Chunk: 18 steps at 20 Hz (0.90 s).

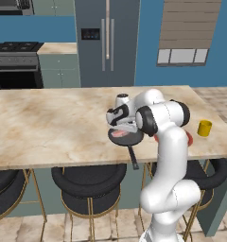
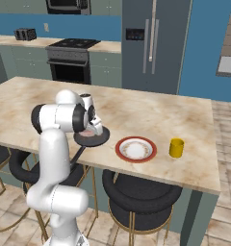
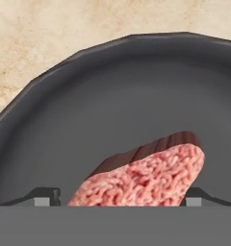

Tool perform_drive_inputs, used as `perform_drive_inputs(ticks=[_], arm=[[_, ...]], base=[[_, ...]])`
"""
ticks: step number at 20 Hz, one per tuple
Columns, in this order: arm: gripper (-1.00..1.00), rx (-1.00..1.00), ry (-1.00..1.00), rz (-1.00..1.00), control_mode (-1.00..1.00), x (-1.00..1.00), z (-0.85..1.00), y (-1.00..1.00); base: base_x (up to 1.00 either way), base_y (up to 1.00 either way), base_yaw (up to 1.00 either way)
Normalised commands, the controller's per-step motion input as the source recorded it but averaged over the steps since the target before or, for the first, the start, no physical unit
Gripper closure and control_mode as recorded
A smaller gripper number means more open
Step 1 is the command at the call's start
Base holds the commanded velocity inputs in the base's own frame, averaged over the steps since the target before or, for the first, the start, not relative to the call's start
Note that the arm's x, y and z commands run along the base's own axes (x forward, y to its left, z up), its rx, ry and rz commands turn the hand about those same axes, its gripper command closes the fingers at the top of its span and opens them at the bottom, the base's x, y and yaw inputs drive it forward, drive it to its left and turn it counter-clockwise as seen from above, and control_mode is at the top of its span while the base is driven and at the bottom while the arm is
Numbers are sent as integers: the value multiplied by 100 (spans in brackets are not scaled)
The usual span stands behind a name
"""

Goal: Pick up the pan with the steak in it and place it on the dining table. Then place the steak on the plate.

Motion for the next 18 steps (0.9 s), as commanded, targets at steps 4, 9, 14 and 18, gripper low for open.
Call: perform_drive_inputs(ticks=[4,9,14,18], arm=[[100,1,0,0,-100,0,4,0],[100,2,-1,-5,-100,0,40,0],[100,1,1,-8,-100,-29,45,-24],[100,0,3,-9,-100,-42,39,-46]], base=[[0,0,0],[0,0,0],[0,0,0],[0,0,0]])
